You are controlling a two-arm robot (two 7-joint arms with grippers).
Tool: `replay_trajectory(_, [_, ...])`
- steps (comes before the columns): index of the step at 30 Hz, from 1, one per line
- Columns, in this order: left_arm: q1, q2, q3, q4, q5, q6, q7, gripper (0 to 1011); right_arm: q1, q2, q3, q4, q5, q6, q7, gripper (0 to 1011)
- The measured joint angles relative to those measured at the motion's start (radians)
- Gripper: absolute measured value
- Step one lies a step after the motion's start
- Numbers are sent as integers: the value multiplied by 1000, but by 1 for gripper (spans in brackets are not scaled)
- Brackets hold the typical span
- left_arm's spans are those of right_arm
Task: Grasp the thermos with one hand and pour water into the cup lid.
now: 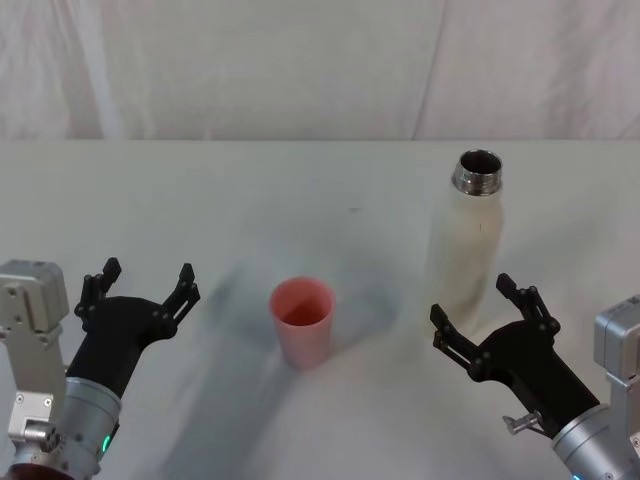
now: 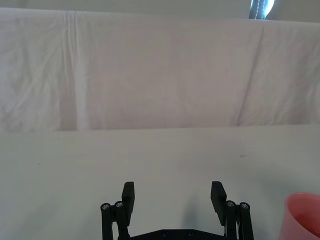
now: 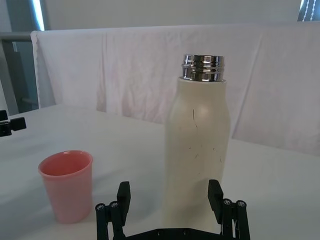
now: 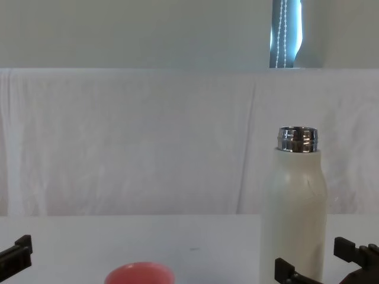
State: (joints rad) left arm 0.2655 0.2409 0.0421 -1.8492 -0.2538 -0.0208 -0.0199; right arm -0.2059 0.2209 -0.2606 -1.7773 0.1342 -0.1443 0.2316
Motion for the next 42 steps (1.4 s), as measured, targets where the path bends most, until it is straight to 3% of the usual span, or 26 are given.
replay_trajectory(42, [0, 0, 0, 0, 0, 0, 0, 1001, -6, -4, -2, 5, 1, -6, 4, 1000])
